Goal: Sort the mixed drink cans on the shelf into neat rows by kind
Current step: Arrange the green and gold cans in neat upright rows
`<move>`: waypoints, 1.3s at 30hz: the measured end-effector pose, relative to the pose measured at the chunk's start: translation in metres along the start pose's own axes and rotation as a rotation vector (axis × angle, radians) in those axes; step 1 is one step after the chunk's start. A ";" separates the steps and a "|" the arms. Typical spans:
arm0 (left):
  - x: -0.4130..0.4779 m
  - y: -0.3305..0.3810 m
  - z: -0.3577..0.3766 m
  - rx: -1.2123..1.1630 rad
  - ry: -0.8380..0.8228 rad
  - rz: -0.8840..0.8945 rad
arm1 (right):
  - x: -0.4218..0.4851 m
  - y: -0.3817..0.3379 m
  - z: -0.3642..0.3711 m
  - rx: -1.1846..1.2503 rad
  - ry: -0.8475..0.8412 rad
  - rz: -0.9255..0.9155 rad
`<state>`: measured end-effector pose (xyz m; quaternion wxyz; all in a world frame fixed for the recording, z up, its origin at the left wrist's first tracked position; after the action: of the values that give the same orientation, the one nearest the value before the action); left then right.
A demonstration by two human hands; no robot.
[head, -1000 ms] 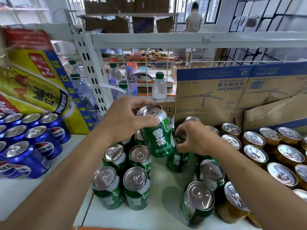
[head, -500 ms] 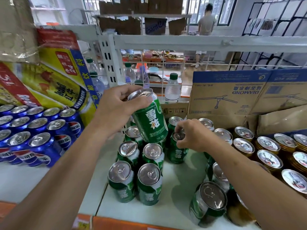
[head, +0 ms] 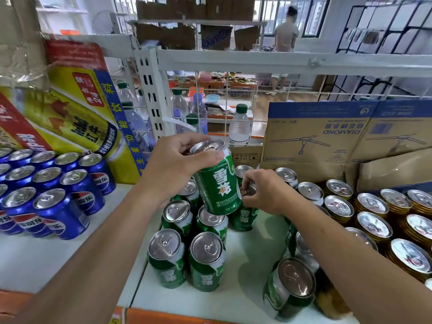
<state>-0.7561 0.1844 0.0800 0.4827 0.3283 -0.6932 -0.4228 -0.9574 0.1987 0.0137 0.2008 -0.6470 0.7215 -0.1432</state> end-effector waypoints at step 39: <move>-0.016 -0.029 0.030 0.519 -0.341 0.089 | -0.084 -0.007 -0.031 0.242 0.099 0.076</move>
<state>-0.7784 0.1941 0.0417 0.2774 0.3344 -0.8626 -0.2593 -0.9592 0.2800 0.0525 0.2470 -0.5823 0.7321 -0.2531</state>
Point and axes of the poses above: each hand's wrist, its own x-axis towards the middle knuckle, its own z-axis out of the palm, y = z × x, the point moved 2 cm from there along x, towards the middle knuckle, and after that the axes turned 10 degrees about z, right-handed, at the moved point
